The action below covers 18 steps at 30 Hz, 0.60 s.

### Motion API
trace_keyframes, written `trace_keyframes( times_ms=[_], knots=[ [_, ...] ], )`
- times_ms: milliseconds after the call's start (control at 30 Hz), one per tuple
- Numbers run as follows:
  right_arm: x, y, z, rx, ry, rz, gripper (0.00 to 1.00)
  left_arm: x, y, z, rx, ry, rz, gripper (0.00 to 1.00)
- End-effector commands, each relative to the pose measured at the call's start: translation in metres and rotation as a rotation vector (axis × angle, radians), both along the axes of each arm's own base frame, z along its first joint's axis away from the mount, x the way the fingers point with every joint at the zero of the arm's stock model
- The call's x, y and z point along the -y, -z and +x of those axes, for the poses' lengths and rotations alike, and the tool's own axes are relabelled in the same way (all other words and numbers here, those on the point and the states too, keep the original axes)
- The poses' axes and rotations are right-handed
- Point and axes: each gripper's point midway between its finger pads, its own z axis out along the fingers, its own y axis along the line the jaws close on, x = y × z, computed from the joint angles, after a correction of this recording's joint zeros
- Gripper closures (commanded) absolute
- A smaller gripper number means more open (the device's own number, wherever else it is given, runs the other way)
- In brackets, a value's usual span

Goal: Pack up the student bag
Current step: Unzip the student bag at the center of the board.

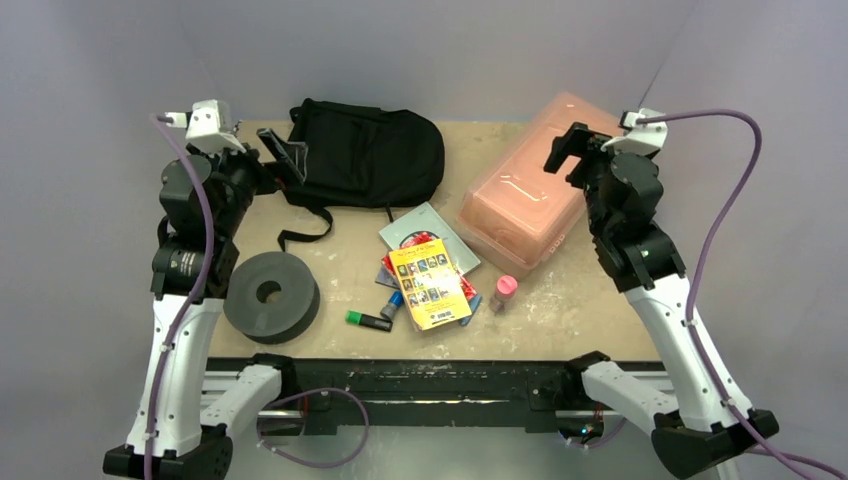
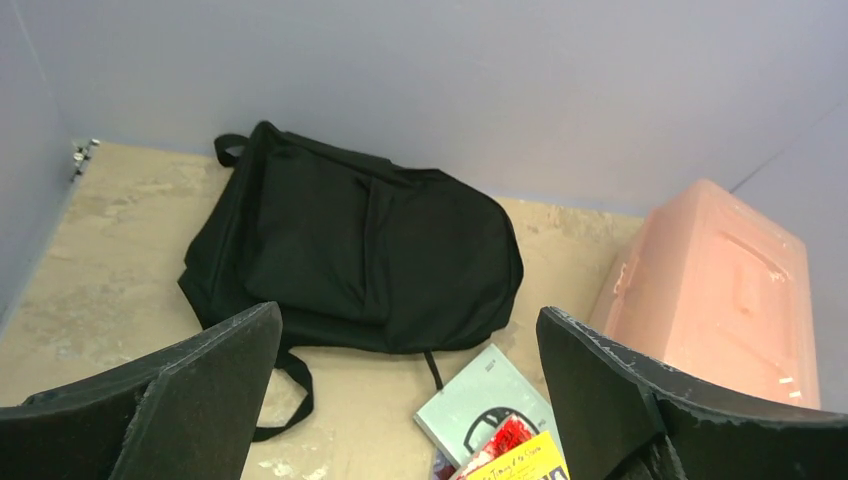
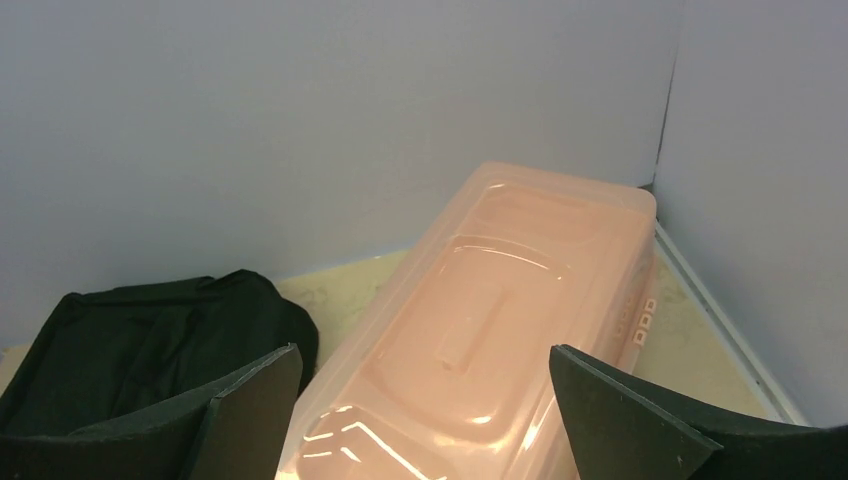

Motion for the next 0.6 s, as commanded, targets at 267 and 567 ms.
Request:
trace_keyframes(
  times_ms=[267,567],
  knots=[
    [-0.088,-0.001,0.039,-0.005,-0.378,0.156,0.01,0.042,0.042,0.018,-0.160,0.194,-0.089,0.00],
    [-0.224,0.037,0.051,-0.102,-0.626,0.054,0.05,0.036,0.051,0.023,-0.194,0.151,-0.086,0.00]
  ],
)
